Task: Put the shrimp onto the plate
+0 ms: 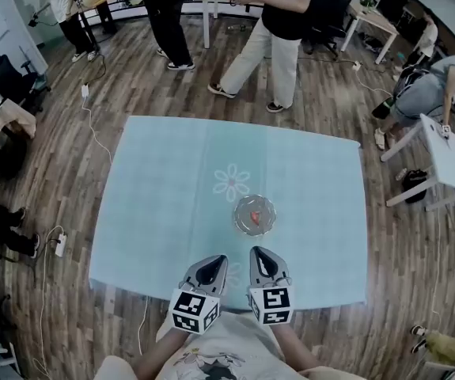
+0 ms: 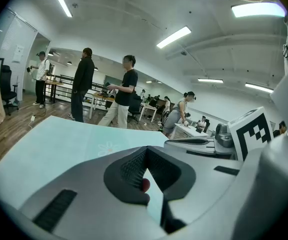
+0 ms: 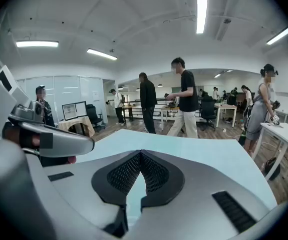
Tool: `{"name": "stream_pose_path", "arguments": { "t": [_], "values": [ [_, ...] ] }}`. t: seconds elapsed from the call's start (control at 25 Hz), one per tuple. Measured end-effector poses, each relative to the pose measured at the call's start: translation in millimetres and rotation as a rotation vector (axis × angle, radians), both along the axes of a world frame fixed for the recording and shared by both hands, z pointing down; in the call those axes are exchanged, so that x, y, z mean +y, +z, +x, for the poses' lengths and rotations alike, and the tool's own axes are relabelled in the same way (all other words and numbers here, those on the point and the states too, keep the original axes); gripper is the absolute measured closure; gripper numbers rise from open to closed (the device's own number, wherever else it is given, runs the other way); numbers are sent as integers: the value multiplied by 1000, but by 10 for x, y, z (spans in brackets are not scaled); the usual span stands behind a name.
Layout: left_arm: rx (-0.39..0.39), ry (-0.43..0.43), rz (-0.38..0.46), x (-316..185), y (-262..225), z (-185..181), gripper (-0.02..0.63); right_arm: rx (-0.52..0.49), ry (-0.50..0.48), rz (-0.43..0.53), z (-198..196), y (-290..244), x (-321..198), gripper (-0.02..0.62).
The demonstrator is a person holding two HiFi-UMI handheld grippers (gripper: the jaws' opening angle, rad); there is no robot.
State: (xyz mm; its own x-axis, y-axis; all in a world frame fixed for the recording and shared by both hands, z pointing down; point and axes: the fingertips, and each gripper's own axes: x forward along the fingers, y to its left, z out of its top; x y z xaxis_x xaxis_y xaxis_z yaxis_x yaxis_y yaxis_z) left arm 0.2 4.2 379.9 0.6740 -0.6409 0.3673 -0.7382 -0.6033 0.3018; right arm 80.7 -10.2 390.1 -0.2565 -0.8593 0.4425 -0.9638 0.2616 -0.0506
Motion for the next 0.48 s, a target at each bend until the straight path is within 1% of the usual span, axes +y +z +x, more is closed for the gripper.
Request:
{"name": "stream_pose_path", "arguments": {
  "t": [0.16, 0.32, 0.48],
  "values": [
    [14, -12, 4, 75, -76, 15, 598, -12, 14, 25, 61, -114, 101, 572],
    [28, -19, 1, 146, -84, 38, 598, -23, 55, 39, 211, -145, 194, 572],
    [30, -12, -6, 242, -63, 99, 598, -29, 58, 48, 293, -168, 312, 572]
  ]
}}
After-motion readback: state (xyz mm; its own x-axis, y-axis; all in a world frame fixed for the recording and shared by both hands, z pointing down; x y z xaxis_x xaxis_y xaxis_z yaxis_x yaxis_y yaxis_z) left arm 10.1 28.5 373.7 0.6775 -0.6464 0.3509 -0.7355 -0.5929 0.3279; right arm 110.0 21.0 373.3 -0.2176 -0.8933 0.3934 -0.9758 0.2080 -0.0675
